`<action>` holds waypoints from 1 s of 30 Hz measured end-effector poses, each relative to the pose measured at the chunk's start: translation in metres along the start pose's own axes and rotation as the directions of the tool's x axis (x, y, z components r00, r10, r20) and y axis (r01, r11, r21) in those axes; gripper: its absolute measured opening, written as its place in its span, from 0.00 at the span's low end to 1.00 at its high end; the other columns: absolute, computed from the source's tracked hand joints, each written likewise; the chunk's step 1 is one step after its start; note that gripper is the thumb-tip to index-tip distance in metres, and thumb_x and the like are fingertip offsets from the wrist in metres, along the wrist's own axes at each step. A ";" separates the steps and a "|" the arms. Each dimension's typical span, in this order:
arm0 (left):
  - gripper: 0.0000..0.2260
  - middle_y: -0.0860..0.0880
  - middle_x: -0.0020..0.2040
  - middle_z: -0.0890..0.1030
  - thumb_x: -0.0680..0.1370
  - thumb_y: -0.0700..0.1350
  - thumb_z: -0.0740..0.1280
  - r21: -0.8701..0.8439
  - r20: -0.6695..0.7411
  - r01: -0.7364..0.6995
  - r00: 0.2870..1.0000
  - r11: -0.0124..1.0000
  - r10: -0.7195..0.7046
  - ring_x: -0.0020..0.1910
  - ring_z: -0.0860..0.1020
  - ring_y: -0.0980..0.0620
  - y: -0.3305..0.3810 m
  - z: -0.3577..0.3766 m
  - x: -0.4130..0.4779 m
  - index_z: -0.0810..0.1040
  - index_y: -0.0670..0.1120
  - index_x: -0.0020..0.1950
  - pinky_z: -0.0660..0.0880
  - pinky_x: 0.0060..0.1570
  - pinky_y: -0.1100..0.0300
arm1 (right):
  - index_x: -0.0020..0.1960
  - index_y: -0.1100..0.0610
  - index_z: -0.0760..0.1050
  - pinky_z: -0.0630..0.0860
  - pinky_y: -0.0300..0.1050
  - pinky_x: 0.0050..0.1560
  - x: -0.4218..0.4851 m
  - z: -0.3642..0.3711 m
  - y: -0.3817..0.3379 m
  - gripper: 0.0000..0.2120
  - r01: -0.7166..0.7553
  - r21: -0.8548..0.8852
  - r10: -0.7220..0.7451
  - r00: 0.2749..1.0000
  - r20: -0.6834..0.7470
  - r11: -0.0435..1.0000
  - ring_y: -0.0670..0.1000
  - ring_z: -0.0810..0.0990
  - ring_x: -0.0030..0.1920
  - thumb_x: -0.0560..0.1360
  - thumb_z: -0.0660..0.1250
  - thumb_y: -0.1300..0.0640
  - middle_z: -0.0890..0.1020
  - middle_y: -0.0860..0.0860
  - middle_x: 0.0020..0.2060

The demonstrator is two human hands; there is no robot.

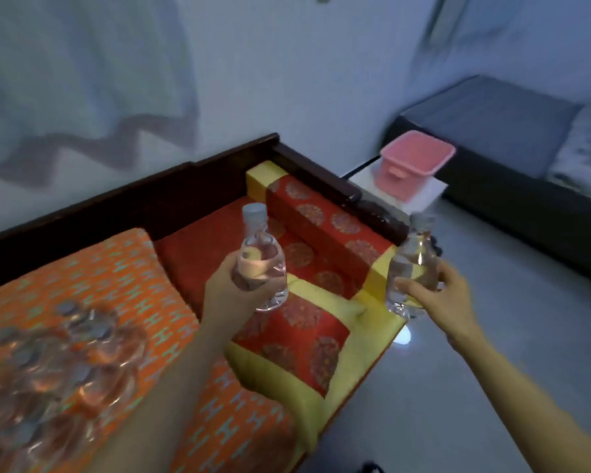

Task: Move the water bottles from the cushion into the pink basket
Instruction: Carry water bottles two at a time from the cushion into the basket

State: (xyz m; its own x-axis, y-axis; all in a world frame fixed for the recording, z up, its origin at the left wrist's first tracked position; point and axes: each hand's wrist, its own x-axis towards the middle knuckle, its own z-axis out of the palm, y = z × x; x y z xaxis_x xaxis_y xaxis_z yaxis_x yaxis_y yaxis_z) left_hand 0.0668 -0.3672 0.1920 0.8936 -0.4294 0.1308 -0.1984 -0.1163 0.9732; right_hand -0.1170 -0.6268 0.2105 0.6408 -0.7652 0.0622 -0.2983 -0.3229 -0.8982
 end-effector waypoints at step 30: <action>0.29 0.52 0.43 0.84 0.54 0.60 0.80 0.054 0.303 -0.016 0.953 0.998 -0.001 0.42 0.82 0.57 0.089 0.555 0.260 0.79 0.51 0.50 0.81 0.45 0.56 | 0.56 0.48 0.72 0.72 0.37 0.43 0.373 -0.358 0.183 0.28 -0.098 0.017 0.099 0.979 -0.180 0.995 0.47 0.78 0.51 0.61 0.81 0.55 0.77 0.49 0.54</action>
State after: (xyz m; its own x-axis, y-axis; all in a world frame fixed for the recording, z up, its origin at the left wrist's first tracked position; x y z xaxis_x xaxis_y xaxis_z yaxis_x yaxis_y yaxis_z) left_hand 0.0578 -0.9864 0.2079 0.7299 -0.6804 0.0665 -0.2342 -0.1574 0.9594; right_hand -0.1854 -1.1709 0.2255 0.4700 -0.8813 0.0501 -0.3479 -0.2371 -0.9070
